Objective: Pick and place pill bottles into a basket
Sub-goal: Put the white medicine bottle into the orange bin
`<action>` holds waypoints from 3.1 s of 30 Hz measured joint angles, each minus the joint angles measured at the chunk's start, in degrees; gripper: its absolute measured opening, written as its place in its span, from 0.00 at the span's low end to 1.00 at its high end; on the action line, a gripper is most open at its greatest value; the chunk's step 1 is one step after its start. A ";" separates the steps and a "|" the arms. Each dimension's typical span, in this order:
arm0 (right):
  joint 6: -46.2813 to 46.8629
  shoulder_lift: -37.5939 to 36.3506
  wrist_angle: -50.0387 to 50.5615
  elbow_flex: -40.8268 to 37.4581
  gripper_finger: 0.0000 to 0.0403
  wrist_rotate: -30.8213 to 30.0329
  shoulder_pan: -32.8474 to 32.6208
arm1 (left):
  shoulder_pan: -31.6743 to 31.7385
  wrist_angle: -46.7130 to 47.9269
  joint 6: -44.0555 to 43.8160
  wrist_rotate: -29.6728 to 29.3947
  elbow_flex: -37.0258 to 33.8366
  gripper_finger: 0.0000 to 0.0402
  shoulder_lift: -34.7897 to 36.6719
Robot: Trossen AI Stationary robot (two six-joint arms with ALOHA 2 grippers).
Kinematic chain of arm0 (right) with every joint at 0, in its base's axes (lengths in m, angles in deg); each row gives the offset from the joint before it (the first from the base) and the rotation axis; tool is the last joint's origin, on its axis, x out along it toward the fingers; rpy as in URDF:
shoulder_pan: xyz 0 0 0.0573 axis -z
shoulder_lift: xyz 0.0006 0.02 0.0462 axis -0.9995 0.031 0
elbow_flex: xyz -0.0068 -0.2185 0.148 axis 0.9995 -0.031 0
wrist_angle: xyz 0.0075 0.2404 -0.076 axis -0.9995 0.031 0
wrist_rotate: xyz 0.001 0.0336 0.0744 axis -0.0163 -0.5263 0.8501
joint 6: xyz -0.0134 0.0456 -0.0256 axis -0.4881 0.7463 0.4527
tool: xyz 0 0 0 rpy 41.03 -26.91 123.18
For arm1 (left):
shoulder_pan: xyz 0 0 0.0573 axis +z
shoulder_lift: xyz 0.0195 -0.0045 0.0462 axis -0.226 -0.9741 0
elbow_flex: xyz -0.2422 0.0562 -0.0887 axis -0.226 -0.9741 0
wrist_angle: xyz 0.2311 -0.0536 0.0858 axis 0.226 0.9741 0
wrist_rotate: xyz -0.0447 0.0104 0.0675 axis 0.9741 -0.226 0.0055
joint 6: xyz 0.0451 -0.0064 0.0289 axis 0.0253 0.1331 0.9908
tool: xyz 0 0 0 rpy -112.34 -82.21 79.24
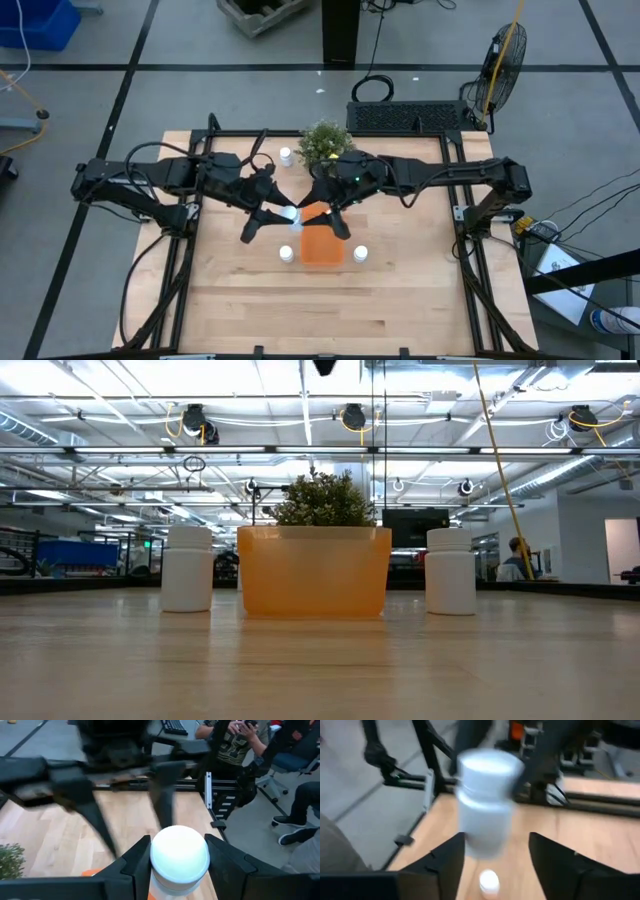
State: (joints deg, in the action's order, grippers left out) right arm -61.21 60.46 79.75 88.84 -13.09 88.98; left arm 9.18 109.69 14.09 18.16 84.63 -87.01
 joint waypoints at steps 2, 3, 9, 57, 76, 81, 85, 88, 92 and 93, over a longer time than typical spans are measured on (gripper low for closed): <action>-0.50 -1.56 4.50 0.00 0.61 -3.78 0.08 | 0.13 0.11 0.06 -0.03 0.00 0.40 0.00; -0.79 -2.66 7.06 0.00 0.63 -5.05 0.29 | 0.15 0.13 0.11 -0.38 0.00 0.40 0.00; -1.12 -9.05 20.55 -0.13 0.77 -13.21 2.53 | 0.21 0.21 3.32 -2.71 0.02 0.40 -2.22; 2.58 -24.06 9.72 -16.72 0.78 -13.10 3.65 | 6.80 -33.17 6.62 -7.24 -24.99 0.40 -20.24; 3.71 -24.06 9.01 -16.72 0.78 -13.10 3.65 | 8.85 -44.07 5.25 -5.45 -30.93 0.40 -24.97; 4.12 -24.06 8.85 -16.70 0.78 -13.08 3.65 | 8.85 -45.46 5.11 -4.81 -30.95 0.40 -26.91; 3.82 -24.06 8.86 -16.70 0.78 -13.08 3.65 | 8.85 -45.11 4.54 -4.35 -30.95 0.40 -27.29; 3.70 -24.06 8.86 -16.70 0.78 -13.05 3.65 | 9.11 -45.03 3.32 -4.36 -30.95 0.41 -27.28; 3.50 -24.06 8.86 -16.70 0.78 -12.90 3.65 | 9.54 -45.08 1.26 -4.44 -30.95 0.62 -26.56; 3.50 -24.06 8.85 -16.70 0.78 -12.90 3.65 | 9.52 -44.81 0.48 -4.80 -30.95 0.68 -26.17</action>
State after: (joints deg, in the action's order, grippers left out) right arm -57.71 36.40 88.60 72.14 -26.00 92.63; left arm 18.70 64.88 14.56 13.36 53.68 -113.18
